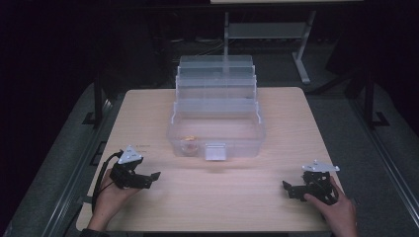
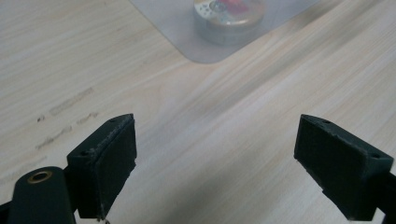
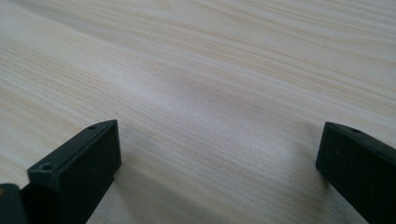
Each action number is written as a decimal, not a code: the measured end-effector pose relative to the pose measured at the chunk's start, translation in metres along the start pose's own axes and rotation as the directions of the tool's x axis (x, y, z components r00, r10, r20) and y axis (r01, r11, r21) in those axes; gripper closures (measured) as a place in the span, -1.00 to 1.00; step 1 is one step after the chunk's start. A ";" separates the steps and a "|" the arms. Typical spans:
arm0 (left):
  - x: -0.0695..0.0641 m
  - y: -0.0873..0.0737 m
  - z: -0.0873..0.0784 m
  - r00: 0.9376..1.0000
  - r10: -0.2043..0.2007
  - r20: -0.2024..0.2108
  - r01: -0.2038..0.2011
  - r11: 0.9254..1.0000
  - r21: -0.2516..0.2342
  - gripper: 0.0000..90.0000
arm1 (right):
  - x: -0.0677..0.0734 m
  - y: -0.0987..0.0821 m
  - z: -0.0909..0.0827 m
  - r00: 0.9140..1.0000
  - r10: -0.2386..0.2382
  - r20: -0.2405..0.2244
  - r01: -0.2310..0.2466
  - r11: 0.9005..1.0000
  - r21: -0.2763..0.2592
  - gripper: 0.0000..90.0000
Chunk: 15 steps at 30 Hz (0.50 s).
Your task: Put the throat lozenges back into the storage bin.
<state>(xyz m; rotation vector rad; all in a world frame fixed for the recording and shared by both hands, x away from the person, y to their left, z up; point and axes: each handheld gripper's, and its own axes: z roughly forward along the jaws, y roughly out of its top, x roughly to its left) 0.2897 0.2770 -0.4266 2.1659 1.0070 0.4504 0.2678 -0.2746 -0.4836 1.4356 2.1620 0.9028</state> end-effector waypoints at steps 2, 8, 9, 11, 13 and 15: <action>-0.001 -0.005 0.000 1.000 -0.004 -0.001 0.004 1.000 0.001 -0.73 | 0.000 0.000 0.000 1.000 0.000 0.000 0.000 1.000 0.000 -1.00; -0.006 -0.022 0.001 1.000 -0.003 -0.019 0.003 0.999 0.032 -0.73 | 0.000 0.000 0.000 1.000 0.000 0.000 0.000 1.000 0.000 -1.00; -0.007 -0.024 0.002 1.000 -0.003 -0.019 0.004 0.999 0.040 -0.73 | 0.000 0.000 0.000 1.000 0.000 0.000 0.000 1.000 0.000 -1.00; -0.009 -0.029 0.004 1.000 -0.002 -0.022 0.003 0.998 0.055 -0.73 | 0.000 0.000 0.000 1.000 0.000 0.000 0.000 1.000 0.000 -1.00; -0.010 -0.033 0.005 1.000 0.001 -0.026 0.001 0.998 0.068 -0.73 | 0.000 0.000 0.000 1.000 0.000 0.000 0.000 1.000 0.000 -1.00; -0.011 -0.036 0.005 1.000 0.000 -0.028 0.003 0.997 0.075 -0.73 | 0.000 0.000 0.000 1.000 0.000 0.000 0.000 1.000 0.000 -1.00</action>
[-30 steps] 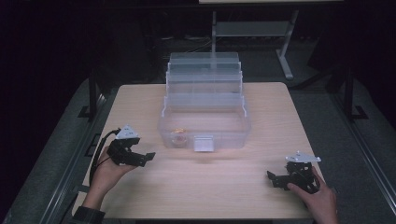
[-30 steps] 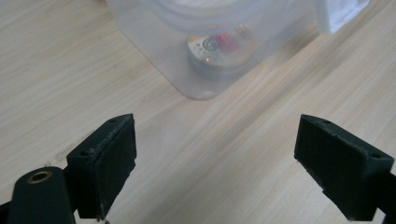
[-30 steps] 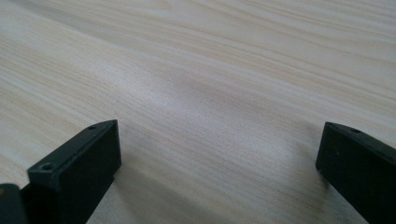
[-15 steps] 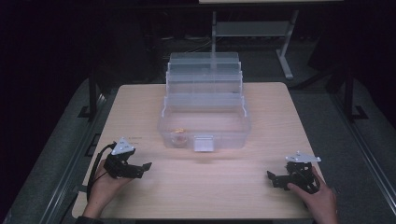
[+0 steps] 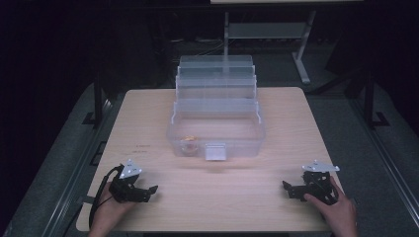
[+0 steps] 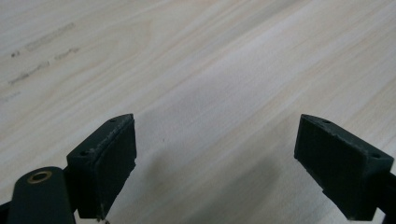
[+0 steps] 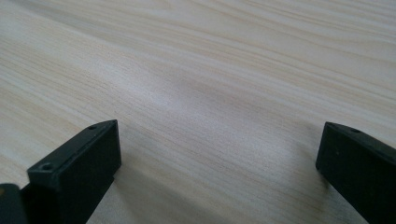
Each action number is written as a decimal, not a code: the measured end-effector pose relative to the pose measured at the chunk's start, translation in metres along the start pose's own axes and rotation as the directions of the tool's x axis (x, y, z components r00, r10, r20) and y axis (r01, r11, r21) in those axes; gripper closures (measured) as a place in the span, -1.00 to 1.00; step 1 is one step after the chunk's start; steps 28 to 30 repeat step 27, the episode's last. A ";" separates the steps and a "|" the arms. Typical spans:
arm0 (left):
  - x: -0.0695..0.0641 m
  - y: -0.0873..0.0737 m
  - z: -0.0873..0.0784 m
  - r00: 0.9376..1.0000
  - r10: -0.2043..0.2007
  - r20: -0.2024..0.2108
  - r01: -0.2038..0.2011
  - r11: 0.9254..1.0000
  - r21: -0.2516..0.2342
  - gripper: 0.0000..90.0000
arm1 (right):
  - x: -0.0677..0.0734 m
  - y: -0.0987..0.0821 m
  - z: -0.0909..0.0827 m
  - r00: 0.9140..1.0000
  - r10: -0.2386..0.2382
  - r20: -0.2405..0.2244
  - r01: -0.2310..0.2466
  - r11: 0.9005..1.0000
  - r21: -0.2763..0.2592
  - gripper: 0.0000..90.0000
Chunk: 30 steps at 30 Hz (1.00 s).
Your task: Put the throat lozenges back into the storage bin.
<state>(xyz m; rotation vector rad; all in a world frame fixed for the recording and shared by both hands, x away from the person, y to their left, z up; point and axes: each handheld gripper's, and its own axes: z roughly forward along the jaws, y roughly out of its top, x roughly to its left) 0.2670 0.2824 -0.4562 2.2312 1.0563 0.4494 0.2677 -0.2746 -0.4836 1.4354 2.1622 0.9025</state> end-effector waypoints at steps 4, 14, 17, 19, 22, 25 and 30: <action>-0.001 -0.005 0.000 1.000 -0.003 -0.005 0.003 1.000 0.003 -0.73 | 0.000 0.000 0.000 1.000 0.000 0.000 0.000 1.000 0.000 -1.00; -0.001 -0.015 0.002 1.000 -0.026 0.012 0.026 1.000 0.004 -0.75 | 0.000 0.000 0.000 1.000 0.000 0.000 0.000 1.000 0.000 -1.00; -0.001 -0.018 0.002 0.999 -0.027 0.016 0.028 1.000 -0.014 -0.76 | 0.000 0.000 0.000 1.000 0.001 0.000 -0.001 1.000 0.000 -1.00; 0.000 -0.020 0.001 1.000 -0.023 0.018 0.024 0.999 -0.028 -0.76 | 0.000 0.000 0.000 1.000 0.000 0.000 0.000 1.000 0.000 -1.00; 0.000 -0.023 0.001 1.000 -0.022 0.021 0.023 0.998 -0.056 -0.76 | 0.000 0.000 0.000 1.000 0.000 0.000 0.000 1.000 0.000 -1.00; 0.000 -0.026 0.001 1.000 -0.020 0.024 0.022 0.997 -0.079 -0.76 | 0.000 0.000 0.000 1.000 0.000 0.000 0.000 1.000 0.000 -1.00; 0.000 -0.026 0.001 0.999 -0.020 0.025 0.022 0.997 -0.079 -0.76 | 0.000 0.000 0.000 1.000 0.000 0.000 0.000 1.000 0.000 -1.00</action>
